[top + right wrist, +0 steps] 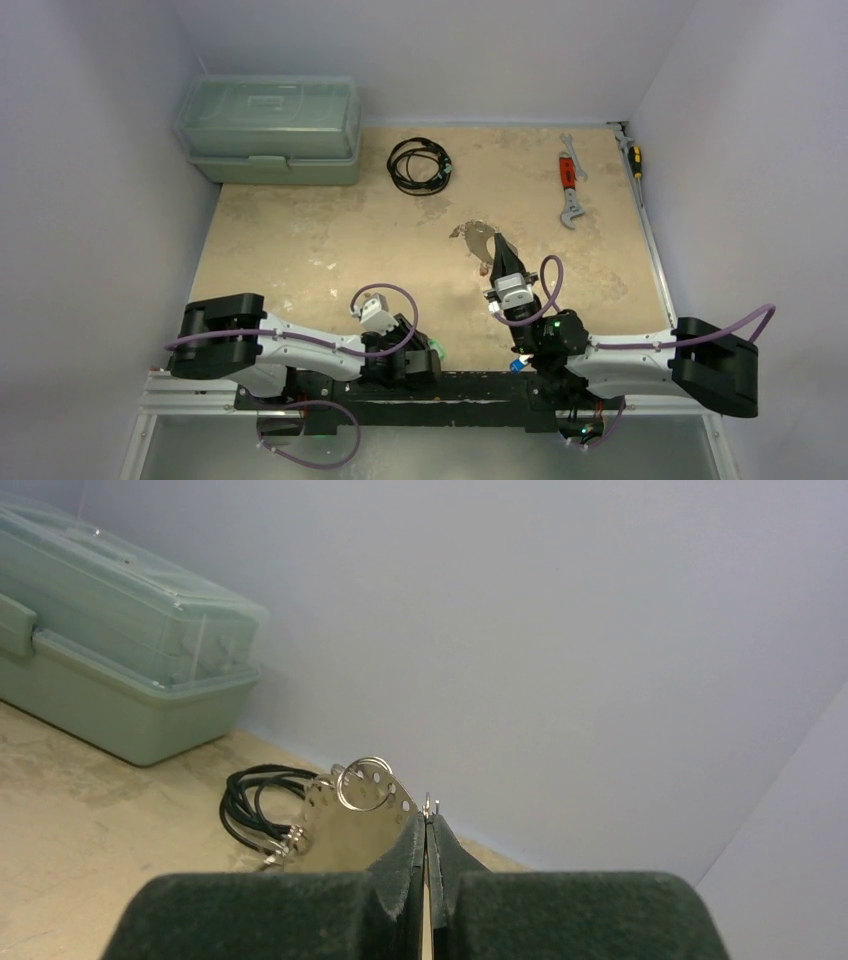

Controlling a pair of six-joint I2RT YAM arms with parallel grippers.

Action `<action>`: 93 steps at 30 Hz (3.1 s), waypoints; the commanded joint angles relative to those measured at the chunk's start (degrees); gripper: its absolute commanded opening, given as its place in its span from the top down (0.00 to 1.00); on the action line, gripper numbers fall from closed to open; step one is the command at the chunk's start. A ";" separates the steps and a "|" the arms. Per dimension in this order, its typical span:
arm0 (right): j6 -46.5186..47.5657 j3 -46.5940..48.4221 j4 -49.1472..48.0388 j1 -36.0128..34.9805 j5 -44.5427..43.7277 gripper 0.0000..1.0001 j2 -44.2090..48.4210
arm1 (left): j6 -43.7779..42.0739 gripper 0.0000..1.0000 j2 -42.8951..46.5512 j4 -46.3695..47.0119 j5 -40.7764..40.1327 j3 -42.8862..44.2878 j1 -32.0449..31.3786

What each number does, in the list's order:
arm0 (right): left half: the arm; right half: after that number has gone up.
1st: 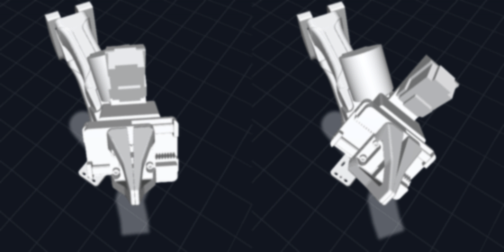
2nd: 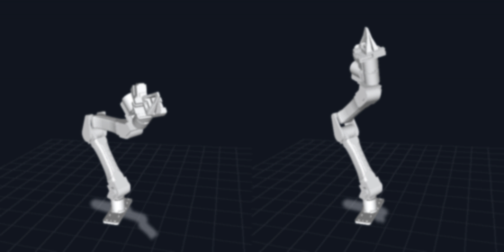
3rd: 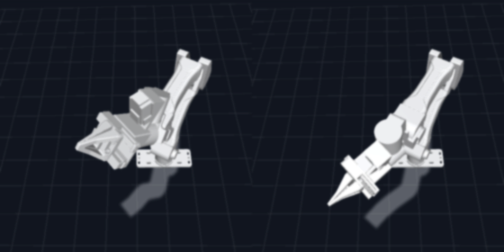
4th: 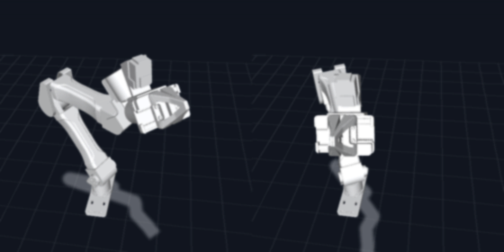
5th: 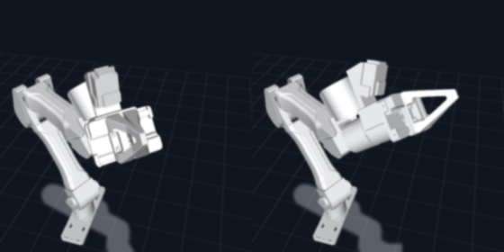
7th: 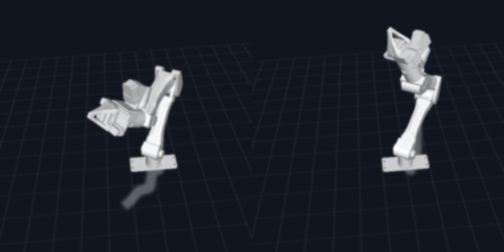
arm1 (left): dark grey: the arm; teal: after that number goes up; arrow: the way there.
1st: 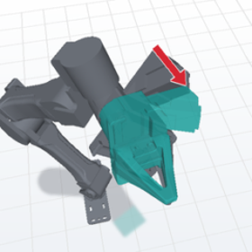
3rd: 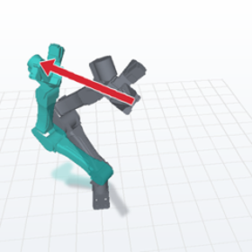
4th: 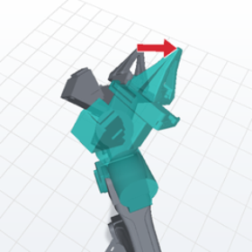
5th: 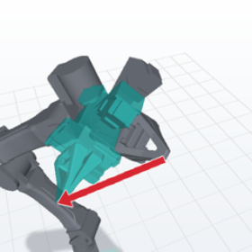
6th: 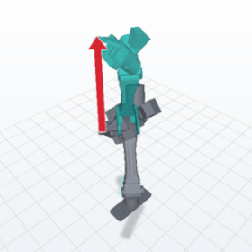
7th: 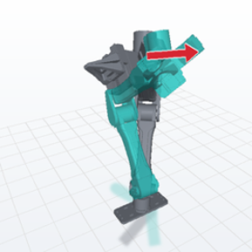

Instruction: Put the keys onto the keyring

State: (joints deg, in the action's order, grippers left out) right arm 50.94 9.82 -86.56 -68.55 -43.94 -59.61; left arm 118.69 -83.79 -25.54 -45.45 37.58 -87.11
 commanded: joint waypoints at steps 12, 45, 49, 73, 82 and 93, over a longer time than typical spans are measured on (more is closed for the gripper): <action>-1.97 0.28 -9.93 0.09 0.22 1.00 1.07 | 1.61 0.75 -4.10 4.79 -0.94 0.15 0.54; -2.84 0.59 -8.95 0.09 0.31 1.00 0.78 | -17.81 1.00 0.54 0.34 -7.96 2.25 0.63; -2.86 0.63 -8.90 0.09 0.50 1.00 0.49 | -21.83 1.00 2.25 0.04 -8.09 1.90 0.63; -11.37 -0.51 2.81 0.09 15.37 1.00 8.01 | -84.70 1.00 47.99 4.68 -12.29 0.94 0.67; -15.12 -3.03 5.15 0.00 35.79 1.00 12.43 | -105.57 1.00 47.79 3.80 2.23 9.33 0.64; -16.24 -3.83 7.99 0.00 56.36 1.00 12.14 | -120.94 1.00 43.48 -0.92 15.16 17.19 0.67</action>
State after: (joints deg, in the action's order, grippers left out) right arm 35.44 6.13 -76.51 -68.60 5.32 -46.61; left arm 5.28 -39.46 -23.99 -36.18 50.46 -86.63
